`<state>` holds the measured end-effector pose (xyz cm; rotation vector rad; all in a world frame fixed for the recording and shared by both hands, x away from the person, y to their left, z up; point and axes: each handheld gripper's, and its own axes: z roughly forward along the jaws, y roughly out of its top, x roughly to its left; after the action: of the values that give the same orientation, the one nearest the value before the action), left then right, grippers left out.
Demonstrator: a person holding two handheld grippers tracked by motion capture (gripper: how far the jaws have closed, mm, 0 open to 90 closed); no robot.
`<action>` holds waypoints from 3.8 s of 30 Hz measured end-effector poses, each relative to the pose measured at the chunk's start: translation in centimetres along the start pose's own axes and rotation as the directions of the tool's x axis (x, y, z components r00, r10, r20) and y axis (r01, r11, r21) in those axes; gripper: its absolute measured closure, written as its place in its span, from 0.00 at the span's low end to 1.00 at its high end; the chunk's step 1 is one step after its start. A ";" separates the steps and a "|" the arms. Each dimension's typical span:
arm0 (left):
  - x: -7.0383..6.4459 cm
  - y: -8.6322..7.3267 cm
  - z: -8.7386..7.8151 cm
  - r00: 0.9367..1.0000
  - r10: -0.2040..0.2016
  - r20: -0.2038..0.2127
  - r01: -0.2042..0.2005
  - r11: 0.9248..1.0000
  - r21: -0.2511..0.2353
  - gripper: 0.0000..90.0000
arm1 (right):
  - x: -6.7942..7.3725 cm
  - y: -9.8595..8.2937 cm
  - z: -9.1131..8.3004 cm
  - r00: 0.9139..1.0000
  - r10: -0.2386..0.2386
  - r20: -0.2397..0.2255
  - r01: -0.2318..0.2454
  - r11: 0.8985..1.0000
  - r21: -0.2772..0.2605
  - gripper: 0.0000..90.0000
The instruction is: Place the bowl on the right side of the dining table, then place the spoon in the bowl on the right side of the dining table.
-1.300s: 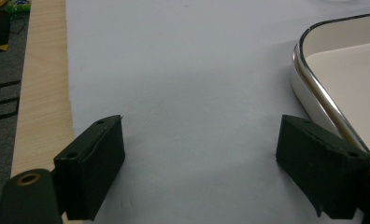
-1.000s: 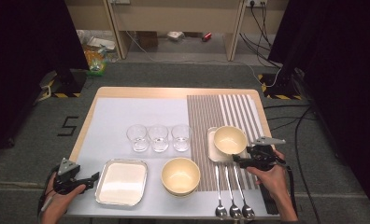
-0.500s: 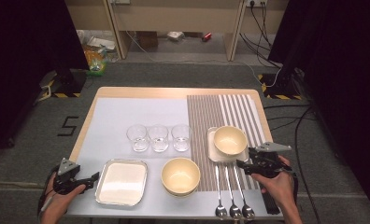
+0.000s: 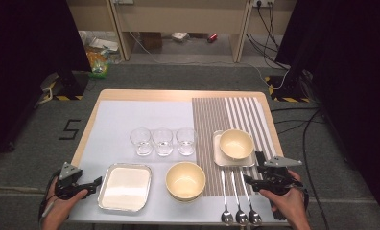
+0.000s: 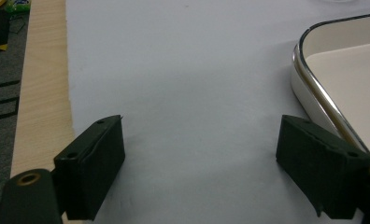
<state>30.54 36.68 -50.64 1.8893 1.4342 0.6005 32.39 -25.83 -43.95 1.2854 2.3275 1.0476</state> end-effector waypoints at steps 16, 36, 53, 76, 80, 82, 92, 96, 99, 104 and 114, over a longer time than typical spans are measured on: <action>0.0 0.0 0.0 1.000 -0.001 -0.001 0.001 1.000 -0.003 0.16 | 0.6 -1.6 0.1 1.000 -0.012 -0.018 0.013 0.999 0.036 0.30; 0.0 0.0 0.1 1.000 -0.003 -0.003 0.003 1.000 -0.010 0.16 | 1.1 -3.2 0.5 0.999 -0.016 -0.028 0.018 0.997 0.071 0.35; 0.0 0.0 0.0 1.000 0.001 -0.001 -0.001 1.000 0.000 0.16 | 1.7 -3.8 0.2 0.997 -0.066 -0.043 0.071 0.988 0.139 0.56; -0.1 0.0 0.0 1.000 0.006 -0.002 -0.006 1.000 0.002 0.16 | 3.9 -3.9 0.8 0.986 -0.165 -0.007 0.163 0.959 0.231 0.86; -0.1 0.0 0.0 1.000 0.006 -0.002 -0.006 1.000 0.003 0.16 | 3.6 -3.9 0.8 0.988 -0.153 -0.031 0.156 0.961 0.228 0.90; -0.1 0.0 0.0 1.000 0.006 -0.002 -0.006 1.000 0.003 0.16 | 3.2 -3.9 0.7 0.990 -0.134 -0.053 0.142 0.965 0.220 0.91; -0.1 0.0 0.0 1.000 0.006 -0.003 -0.006 1.000 0.003 0.16 | 0.5 -3.8 0.8 0.985 -0.026 -0.173 0.058 0.981 0.184 0.95; -0.1 0.0 0.0 1.000 0.007 -0.003 -0.007 1.000 0.004 0.16 | -0.3 -3.4 0.3 0.980 0.007 -0.200 0.030 0.983 0.179 0.98; -0.1 0.0 0.0 1.000 0.007 -0.007 -0.007 1.000 0.001 0.16 | -1.4 -3.1 0.1 0.977 0.029 -0.213 0.012 0.982 0.188 0.99; -0.1 0.0 0.0 1.000 0.006 -0.007 -0.006 1.000 0.000 0.16 | -1.8 -2.8 0.1 0.979 0.048 -0.196 -0.006 0.978 0.209 0.99; -0.1 0.0 0.1 1.000 0.006 -0.012 -0.006 1.000 -0.006 0.16 | -1.0 -2.5 0.9 0.988 0.043 -0.148 -0.005 0.969 0.247 0.95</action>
<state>30.53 36.53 -50.71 1.8894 1.4330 0.6189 31.90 -27.11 -46.41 1.3662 2.6328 0.9159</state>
